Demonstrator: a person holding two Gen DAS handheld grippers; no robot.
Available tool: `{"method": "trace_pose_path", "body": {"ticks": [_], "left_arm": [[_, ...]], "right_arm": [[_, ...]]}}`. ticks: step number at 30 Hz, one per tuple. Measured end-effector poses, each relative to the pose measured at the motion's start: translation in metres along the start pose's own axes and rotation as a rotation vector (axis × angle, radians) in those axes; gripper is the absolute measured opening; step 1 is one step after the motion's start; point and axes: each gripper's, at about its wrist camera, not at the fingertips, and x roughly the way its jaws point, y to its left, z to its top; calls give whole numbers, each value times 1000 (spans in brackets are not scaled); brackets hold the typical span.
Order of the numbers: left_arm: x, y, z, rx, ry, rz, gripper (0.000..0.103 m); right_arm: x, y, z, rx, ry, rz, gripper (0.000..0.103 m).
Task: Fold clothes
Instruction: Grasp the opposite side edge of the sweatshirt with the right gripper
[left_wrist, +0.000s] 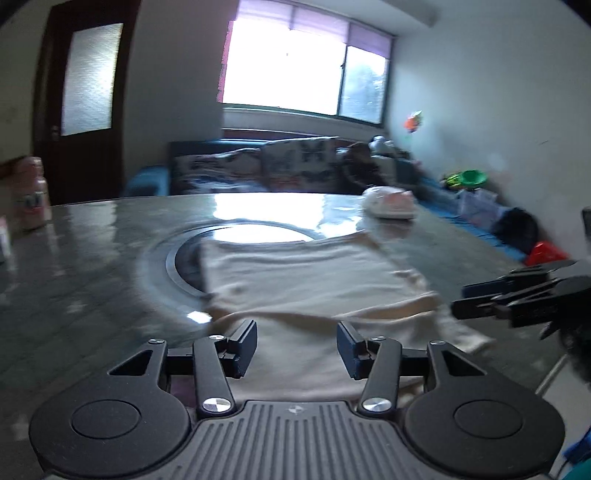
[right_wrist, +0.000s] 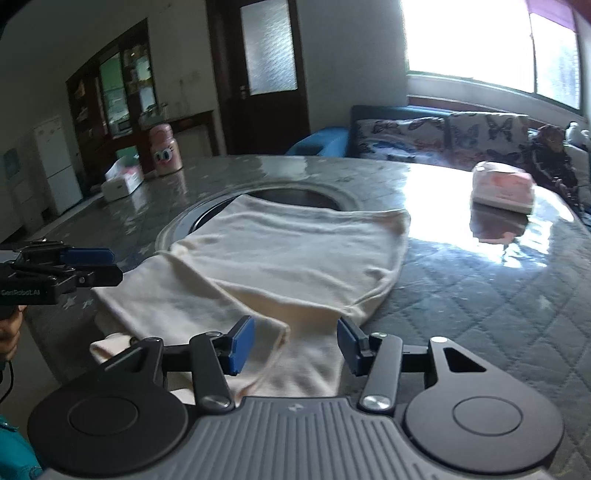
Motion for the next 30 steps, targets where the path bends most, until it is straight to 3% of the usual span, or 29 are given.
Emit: {"method": "trace_pose_path", "body": {"ticks": [10, 18, 25, 30], "left_arm": [[-6, 28, -24, -21, 67, 66, 54], [-8, 31, -34, 4, 78, 30, 54], [-9, 30, -36, 21, 62, 32, 51], [-9, 24, -37, 73, 50, 36, 35]], "right_arm": [[29, 14, -3, -42, 74, 34, 29], [26, 18, 1, -59, 57, 9, 7], [21, 23, 9, -85, 31, -8, 5], [8, 25, 19, -104, -15, -39, 4]]}}
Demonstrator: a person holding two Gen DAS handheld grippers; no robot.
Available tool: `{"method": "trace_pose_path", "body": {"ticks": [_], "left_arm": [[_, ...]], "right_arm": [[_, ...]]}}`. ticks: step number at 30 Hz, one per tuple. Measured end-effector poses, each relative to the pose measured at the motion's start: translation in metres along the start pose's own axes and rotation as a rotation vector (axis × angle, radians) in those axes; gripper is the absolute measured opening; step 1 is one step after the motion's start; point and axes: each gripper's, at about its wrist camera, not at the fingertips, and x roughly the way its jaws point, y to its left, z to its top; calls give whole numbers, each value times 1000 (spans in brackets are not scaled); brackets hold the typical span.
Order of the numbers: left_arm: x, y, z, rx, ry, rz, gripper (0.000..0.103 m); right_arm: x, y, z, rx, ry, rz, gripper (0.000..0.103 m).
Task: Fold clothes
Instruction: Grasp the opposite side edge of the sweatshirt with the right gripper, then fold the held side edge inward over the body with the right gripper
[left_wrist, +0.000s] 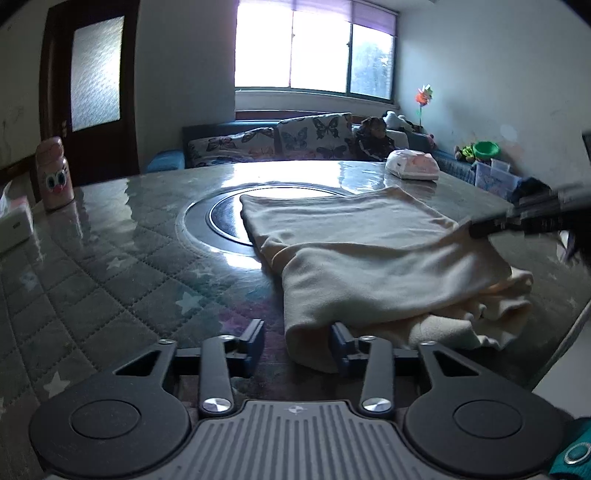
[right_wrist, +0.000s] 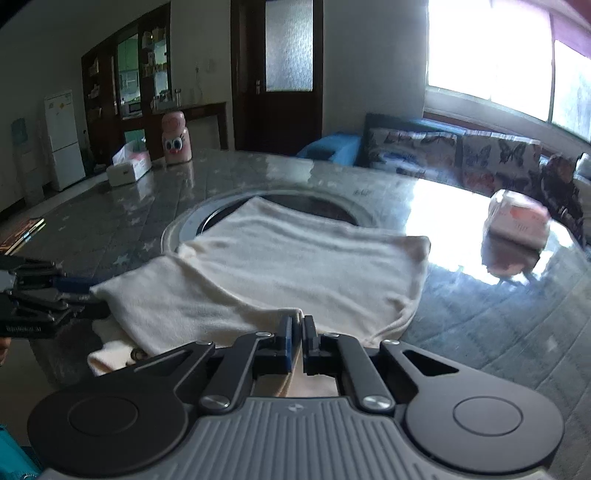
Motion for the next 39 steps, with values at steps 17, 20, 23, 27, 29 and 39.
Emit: {"method": "trace_pose_path", "body": {"ticks": [17, 20, 23, 27, 29, 39], "left_arm": [[-10, 5, 1, 62, 32, 3, 17], [-15, 10, 6, 53, 26, 3, 19], [-19, 12, 14, 48, 3, 15, 28], [-19, 13, 26, 49, -39, 16, 35], [-20, 14, 33, 55, -59, 13, 37], [8, 0, 58, 65, -73, -88, 37]], "right_arm": [[10, -21, -9, 72, 57, -12, 12], [12, -20, -14, 97, 74, 19, 13], [15, -18, -20, 104, 94, 42, 13], [13, -8, -23, 71, 92, 29, 2], [5, -6, -20, 60, 70, 16, 2], [-5, -1, -20, 24, 83, -44, 7]]}}
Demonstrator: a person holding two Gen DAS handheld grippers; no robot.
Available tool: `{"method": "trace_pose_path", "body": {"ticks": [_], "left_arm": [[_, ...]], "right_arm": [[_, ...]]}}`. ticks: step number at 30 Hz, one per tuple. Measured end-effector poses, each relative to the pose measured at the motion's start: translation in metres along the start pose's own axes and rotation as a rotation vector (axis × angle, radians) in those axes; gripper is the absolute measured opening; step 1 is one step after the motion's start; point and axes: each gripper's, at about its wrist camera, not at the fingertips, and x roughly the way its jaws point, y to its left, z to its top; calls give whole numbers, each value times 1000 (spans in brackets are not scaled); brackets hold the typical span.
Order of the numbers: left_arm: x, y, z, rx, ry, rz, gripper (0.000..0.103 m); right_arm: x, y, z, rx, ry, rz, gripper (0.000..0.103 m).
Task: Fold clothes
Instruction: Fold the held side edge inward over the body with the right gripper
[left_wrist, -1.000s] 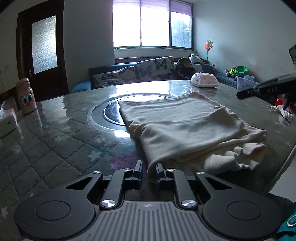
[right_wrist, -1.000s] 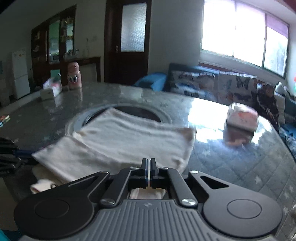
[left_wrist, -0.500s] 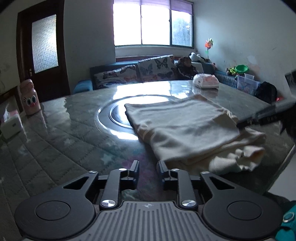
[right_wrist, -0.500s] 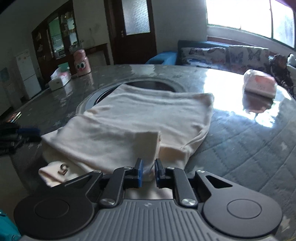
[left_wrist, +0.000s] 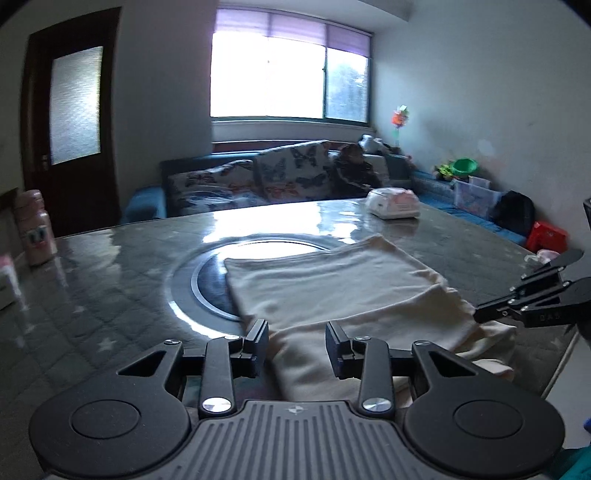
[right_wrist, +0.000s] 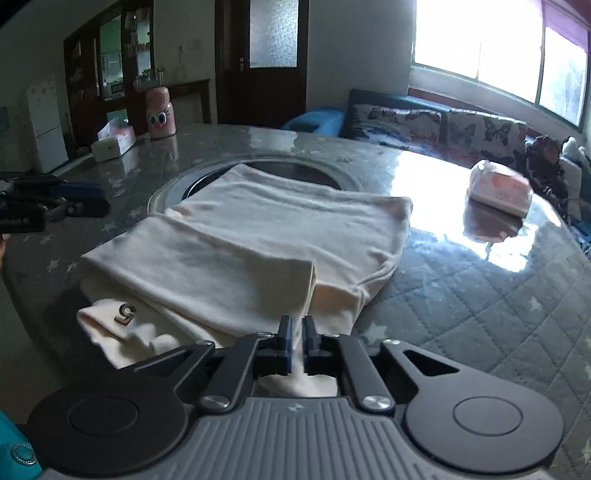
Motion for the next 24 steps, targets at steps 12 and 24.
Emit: {"method": "trace_pose_path", "body": {"ticks": [12, 24], "left_arm": [[61, -17, 0, -30, 91, -80, 37], [47, -30, -7, 19, 82, -112, 37]], "right_arm": [[43, 3, 26, -22, -53, 47, 8], [21, 9, 6, -68, -15, 106, 9]]}}
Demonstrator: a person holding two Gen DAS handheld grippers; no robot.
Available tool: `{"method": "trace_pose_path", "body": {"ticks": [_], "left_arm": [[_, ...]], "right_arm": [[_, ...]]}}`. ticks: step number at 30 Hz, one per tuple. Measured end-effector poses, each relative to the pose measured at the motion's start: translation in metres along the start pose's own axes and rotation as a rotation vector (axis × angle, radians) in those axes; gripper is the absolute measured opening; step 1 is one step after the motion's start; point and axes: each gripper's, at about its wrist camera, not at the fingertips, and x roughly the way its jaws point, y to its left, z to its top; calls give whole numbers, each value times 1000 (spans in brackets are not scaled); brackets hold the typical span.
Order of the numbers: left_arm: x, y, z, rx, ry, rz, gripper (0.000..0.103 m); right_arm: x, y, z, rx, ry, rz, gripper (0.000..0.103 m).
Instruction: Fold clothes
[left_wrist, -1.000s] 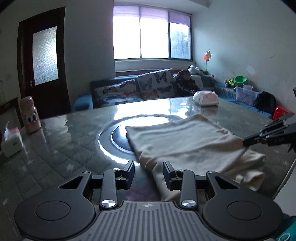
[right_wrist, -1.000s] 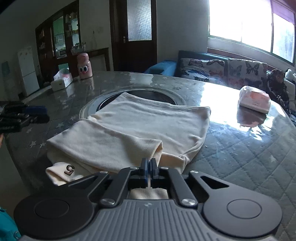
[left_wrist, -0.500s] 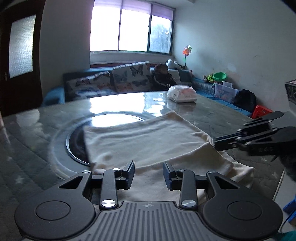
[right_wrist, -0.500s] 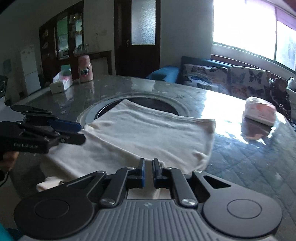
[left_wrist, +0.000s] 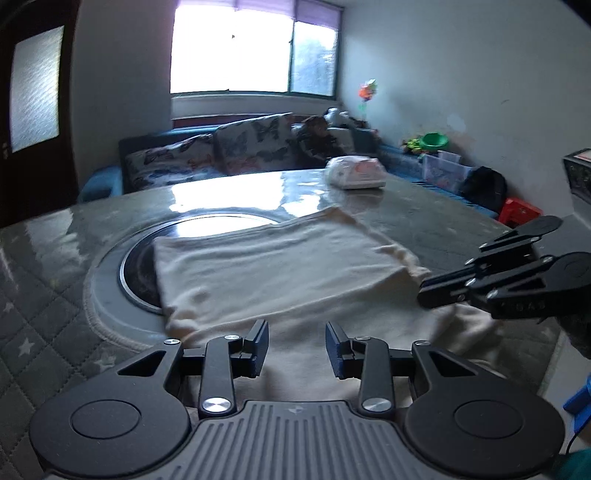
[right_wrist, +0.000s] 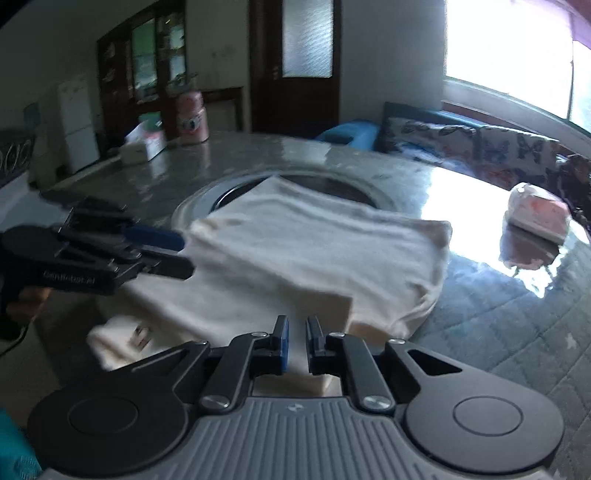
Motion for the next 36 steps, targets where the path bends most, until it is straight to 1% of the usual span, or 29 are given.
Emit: {"method": "trace_pose_path", "body": {"ticks": [3, 5, 6, 8, 12, 15, 16, 18, 21, 23, 24, 25, 27, 28, 31, 35, 36], "left_arm": [[0, -7, -9, 25, 29, -12, 38], [0, -11, -17, 42, 50, -8, 39], [-2, -12, -19, 48, 46, -5, 41], [-7, -13, -22, 53, 40, 0, 43], [-9, -9, -23, 10, 34, 5, 46], [-11, -11, -25, 17, 31, 14, 46], [-14, -13, -24, 25, 32, 15, 47], [-26, -17, -24, 68, 22, 7, 48], [-43, -21, -27, 131, 20, -16, 50], [-54, -25, -31, 169, 26, -39, 52], [-59, -27, -33, 194, 28, -48, 54], [-62, -30, -37, 221, 31, -50, 56], [-67, -36, -43, 276, 36, -52, 57], [-67, -37, -46, 287, 42, -49, 57], [-64, -41, -51, 303, 50, -39, 57], [-58, -47, -52, 340, 21, -20, 57], [-56, -49, -52, 353, 11, -16, 57]], "right_arm": [[3, 3, -11, -8, 34, 0, 10], [-1, 4, -15, -4, 20, -1, 11], [-4, 4, -15, 1, 18, -2, 15], [-8, 2, -18, 16, 9, -12, 19], [-12, 0, -25, 39, 1, -16, 20], [-12, -1, -24, 33, -2, -20, 20], [-14, 0, -23, 30, -2, -21, 23], [-22, 1, -23, 5, -9, -23, 29], [-33, 2, -23, -23, -13, -28, 29], [-40, 4, -24, -52, -9, -28, 31], [-42, 5, -25, -69, -2, -27, 34], [-44, 6, -26, -85, 4, -26, 36], [-46, 10, -28, -118, 18, -24, 37], [-47, 11, -29, -127, 23, -24, 37], [-48, 13, -33, -153, 36, -22, 44], [-50, 17, -38, -181, 49, -22, 47], [-50, 18, -39, -186, 48, -21, 49]]}}
